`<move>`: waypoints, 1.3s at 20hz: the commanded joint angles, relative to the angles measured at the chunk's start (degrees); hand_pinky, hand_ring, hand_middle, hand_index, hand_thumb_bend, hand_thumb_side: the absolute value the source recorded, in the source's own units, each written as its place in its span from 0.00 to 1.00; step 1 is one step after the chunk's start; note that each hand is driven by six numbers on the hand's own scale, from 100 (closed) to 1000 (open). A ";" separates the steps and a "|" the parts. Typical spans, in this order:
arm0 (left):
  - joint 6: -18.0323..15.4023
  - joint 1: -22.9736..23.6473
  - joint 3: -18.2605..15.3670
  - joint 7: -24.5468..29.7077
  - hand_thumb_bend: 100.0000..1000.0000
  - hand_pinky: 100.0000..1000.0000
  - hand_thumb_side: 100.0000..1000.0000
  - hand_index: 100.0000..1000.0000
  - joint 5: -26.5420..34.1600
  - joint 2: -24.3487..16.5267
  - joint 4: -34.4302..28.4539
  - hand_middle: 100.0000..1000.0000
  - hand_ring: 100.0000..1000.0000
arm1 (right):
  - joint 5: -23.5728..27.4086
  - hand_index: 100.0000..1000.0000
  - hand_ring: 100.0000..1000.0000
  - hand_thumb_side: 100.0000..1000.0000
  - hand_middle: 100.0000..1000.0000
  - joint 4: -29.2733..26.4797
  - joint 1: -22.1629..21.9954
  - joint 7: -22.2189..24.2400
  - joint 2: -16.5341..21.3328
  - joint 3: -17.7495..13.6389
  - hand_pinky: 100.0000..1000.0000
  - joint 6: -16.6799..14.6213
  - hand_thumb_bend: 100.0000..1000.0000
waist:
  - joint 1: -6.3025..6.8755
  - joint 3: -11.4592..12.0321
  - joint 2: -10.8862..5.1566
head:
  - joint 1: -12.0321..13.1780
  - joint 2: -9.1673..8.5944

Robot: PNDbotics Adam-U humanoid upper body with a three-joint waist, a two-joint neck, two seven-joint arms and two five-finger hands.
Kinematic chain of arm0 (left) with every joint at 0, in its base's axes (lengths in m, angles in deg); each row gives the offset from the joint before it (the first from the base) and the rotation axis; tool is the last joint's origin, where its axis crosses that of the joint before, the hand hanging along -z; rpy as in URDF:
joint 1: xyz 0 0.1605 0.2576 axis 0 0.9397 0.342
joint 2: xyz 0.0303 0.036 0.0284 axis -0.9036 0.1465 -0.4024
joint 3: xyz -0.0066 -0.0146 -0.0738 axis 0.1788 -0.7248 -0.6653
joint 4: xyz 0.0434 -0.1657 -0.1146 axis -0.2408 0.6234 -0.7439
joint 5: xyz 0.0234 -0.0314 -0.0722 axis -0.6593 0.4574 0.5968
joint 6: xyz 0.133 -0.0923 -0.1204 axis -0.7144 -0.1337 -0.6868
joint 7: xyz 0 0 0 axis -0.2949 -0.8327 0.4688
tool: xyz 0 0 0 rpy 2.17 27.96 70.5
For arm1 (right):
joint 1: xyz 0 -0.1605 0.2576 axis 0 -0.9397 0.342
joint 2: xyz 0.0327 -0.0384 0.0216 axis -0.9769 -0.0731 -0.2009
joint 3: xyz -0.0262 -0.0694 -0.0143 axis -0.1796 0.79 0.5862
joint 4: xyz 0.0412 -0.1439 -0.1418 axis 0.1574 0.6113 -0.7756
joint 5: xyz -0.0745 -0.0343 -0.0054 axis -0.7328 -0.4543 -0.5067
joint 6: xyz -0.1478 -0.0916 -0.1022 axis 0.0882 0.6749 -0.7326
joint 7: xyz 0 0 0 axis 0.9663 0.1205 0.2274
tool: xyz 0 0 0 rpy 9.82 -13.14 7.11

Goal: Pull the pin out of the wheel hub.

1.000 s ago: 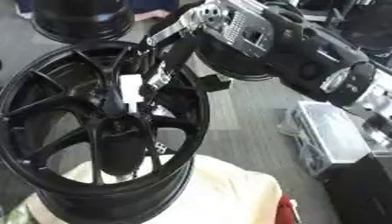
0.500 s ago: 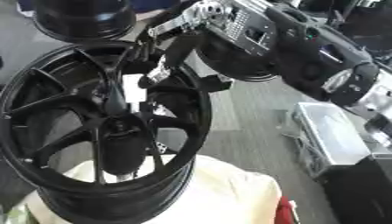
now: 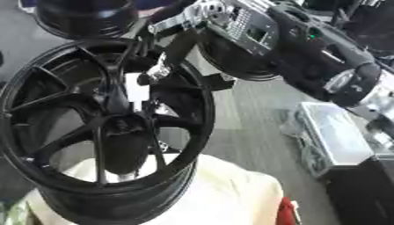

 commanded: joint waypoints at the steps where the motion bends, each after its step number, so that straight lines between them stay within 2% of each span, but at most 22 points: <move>1: -0.05 -1.00 -0.23 0.26 0.00 0.65 0.66 0.74 -0.38 -0.90 -0.91 0.90 1.00 | 0.40 0.92 0.89 0.72 0.79 -0.68 1.22 0.46 0.88 -1.05 0.92 0.15 0.38 | 0.48 0.05 -0.46 | 0.17 -0.09; 11: 0.07 -1.16 -0.09 0.60 0.00 0.65 0.67 0.74 -0.94 -1.06 -0.91 0.90 1.00 | 1.11 0.91 0.89 0.72 0.79 -0.67 1.00 1.76 0.74 -1.25 0.91 0.69 0.38 | -0.01 0.45 0.06 | 0.12 -0.09; 26: -0.48 -1.84 0.09 1.39 0.00 0.65 0.67 0.74 -2.41 -1.36 -0.91 0.91 1.00 | 1.58 0.91 0.88 0.70 0.79 -0.84 0.54 2.38 1.08 -2.17 0.90 0.89 0.38 | -0.62 0.96 2.08 | -0.47 -0.09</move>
